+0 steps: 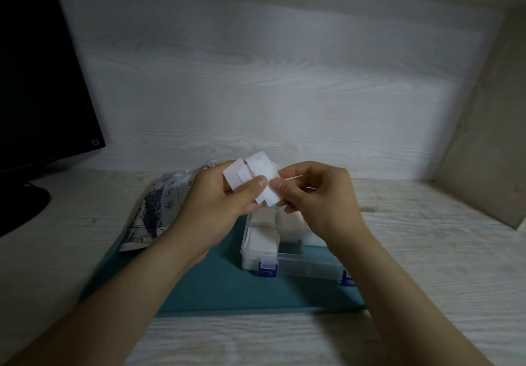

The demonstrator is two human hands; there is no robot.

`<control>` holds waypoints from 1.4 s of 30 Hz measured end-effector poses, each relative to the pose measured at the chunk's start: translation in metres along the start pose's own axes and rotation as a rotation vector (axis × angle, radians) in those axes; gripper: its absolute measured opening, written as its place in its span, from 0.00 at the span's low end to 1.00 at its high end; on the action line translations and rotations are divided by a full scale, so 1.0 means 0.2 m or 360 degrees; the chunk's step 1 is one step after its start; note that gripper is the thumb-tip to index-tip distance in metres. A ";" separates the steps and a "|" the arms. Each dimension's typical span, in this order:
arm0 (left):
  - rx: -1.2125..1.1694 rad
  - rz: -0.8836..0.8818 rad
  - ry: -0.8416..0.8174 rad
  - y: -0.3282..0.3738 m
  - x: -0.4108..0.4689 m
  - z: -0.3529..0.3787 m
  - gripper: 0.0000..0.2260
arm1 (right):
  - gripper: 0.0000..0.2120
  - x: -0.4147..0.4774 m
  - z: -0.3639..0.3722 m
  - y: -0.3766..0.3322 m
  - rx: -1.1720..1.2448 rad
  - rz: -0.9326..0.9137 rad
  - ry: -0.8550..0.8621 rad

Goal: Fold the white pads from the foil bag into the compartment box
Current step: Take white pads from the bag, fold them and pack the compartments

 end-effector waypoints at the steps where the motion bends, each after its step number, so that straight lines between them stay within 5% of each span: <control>1: -0.0008 0.0007 0.0029 0.00 0.00 0.00 0.08 | 0.07 0.00 0.00 0.00 -0.0002 0.0000 -0.0015; 5: 0.0131 0.0020 0.0077 -0.02 0.00 -0.02 0.10 | 0.09 0.00 0.02 0.01 -0.0025 0.0016 -0.0040; 10: 0.0386 -0.0037 -0.0035 -0.02 0.00 -0.04 0.09 | 0.14 0.01 0.02 0.02 -0.0514 -0.0242 -0.0090; 14: 0.0569 -0.0023 -0.0100 -0.02 0.00 -0.02 0.06 | 0.07 0.01 0.02 0.02 -0.0617 -0.0358 -0.0003; 25: 0.0604 -0.0111 -0.0182 -0.04 0.00 -0.03 0.08 | 0.04 0.01 -0.03 -0.03 0.0015 -0.0471 0.0310; 28: 0.0482 -0.0185 -0.0232 -0.05 0.00 -0.04 0.11 | 0.04 0.01 -0.07 -0.06 0.0160 -0.0318 0.0041; 32: 0.0304 -0.0261 -0.0316 -0.04 0.02 -0.04 0.13 | 0.06 0.01 -0.05 -0.03 -0.0258 -0.0220 -0.0294; 42: 0.0079 -0.0306 -0.0283 -0.04 0.01 -0.04 0.15 | 0.05 0.01 0.01 0.01 -0.0684 -0.0335 -0.0058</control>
Point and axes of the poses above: each hand's wrist, its own x-axis towards the middle knuckle, its own z-axis out of the palm, y = z × x, the point moved 2 cm from there along x, towards the middle knuckle, and after that the axes turned 6 degrees about -y, right-handed, at the moved point
